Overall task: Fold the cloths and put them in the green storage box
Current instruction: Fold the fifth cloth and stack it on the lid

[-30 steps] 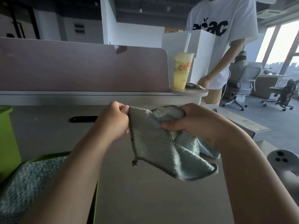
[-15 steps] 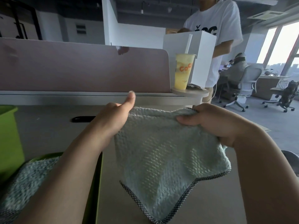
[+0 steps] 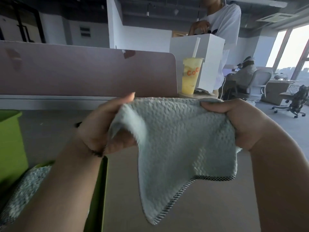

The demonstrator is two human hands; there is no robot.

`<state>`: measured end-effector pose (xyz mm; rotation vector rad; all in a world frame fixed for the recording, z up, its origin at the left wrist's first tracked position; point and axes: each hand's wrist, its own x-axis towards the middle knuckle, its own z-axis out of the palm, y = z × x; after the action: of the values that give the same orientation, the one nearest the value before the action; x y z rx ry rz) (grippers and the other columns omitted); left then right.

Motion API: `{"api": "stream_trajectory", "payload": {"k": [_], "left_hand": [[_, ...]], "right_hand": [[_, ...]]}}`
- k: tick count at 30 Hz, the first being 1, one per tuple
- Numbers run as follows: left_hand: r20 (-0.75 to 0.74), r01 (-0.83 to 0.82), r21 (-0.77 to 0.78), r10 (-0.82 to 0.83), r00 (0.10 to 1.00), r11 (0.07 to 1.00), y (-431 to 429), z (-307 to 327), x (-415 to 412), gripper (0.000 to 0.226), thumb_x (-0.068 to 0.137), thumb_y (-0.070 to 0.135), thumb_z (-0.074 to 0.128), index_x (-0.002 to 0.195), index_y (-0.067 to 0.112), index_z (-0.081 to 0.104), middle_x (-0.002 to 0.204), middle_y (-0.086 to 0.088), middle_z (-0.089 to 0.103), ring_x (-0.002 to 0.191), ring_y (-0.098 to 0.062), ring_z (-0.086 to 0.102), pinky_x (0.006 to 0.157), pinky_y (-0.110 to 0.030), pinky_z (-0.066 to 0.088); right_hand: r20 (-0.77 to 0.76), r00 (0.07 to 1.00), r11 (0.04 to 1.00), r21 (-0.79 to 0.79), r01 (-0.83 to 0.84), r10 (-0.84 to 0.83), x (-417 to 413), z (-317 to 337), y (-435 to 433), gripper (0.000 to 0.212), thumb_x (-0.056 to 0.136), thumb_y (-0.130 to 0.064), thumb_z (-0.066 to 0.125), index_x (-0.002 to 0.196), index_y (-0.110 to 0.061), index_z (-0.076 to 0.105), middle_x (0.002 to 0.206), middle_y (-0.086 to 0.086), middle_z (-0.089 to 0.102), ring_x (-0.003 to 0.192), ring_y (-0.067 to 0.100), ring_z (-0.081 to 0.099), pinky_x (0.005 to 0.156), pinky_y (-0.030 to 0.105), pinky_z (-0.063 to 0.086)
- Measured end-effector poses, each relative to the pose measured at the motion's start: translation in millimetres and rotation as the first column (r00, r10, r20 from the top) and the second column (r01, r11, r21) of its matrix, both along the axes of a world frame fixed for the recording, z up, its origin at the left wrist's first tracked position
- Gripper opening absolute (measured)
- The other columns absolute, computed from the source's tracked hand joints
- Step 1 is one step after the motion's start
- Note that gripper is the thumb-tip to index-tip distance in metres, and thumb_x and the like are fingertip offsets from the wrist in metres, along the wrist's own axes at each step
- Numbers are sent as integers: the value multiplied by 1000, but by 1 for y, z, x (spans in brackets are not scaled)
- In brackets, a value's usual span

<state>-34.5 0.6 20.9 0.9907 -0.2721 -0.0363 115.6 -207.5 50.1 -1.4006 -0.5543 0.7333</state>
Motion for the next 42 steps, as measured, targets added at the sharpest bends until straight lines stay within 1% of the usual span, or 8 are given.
{"api": "stream_trajectory", "payload": {"k": [4,7,12,18,21,24,31,42], "left_hand": [[50,-176,-243,194,980,954,-3,-6,12,28,60,14,82,84,2,73,79,-13,72,76,-22,71,73,-27,57],[-121,-423,-189,407,906,886,-3,-5,-1,78,97,52,28,139,-14,27,122,-47,48,118,-53,50,108,-50,34],[-156,-346,-162,322,934,924,7,-7,16,106,65,82,50,140,7,47,144,-18,48,130,-34,48,105,-58,37],[-162,-623,328,692,703,710,-9,-2,23,21,93,7,47,91,6,69,78,-6,72,60,-15,69,58,-23,55],[-91,-770,380,849,521,513,-7,-2,27,24,93,6,51,115,9,62,95,-8,67,78,-22,67,74,-36,54],[5,-836,466,944,331,291,1,-5,27,8,88,16,59,83,18,64,86,-5,67,88,-29,65,85,-48,51],[318,-826,551,945,75,-119,10,-10,19,29,86,28,65,113,27,57,84,13,51,65,3,45,64,-24,40],[374,-827,554,917,142,-97,25,-11,12,16,90,24,64,104,21,71,78,19,61,70,8,52,60,-9,35]], "right_hand": [[18,999,994,102,36,-38,-1,-3,12,20,89,-16,54,91,-16,74,74,6,71,63,20,66,62,30,51],[30,997,984,165,71,-77,-2,-4,17,26,93,-15,48,84,-17,73,71,4,71,61,18,66,61,29,51],[-25,987,969,186,160,-158,0,-3,16,26,92,-18,50,113,-12,63,91,10,67,72,23,65,62,30,55],[-34,987,980,123,159,-156,6,-4,10,27,93,-20,49,112,-8,65,96,9,71,81,24,69,71,32,56],[-40,982,982,21,187,-186,9,-7,7,34,89,-22,55,119,-11,67,102,11,72,86,27,68,74,36,52],[-33,963,963,-8,268,-269,15,-11,7,37,85,-20,62,119,-7,66,102,12,69,78,23,65,66,30,53],[22,920,918,80,388,-391,19,-17,7,16,80,-7,70,96,-8,66,77,7,64,62,17,61,43,21,52],[166,939,953,50,298,-302,22,-20,-7,23,80,10,62,94,-6,70,80,5,71,81,22,65,84,34,54]]}}
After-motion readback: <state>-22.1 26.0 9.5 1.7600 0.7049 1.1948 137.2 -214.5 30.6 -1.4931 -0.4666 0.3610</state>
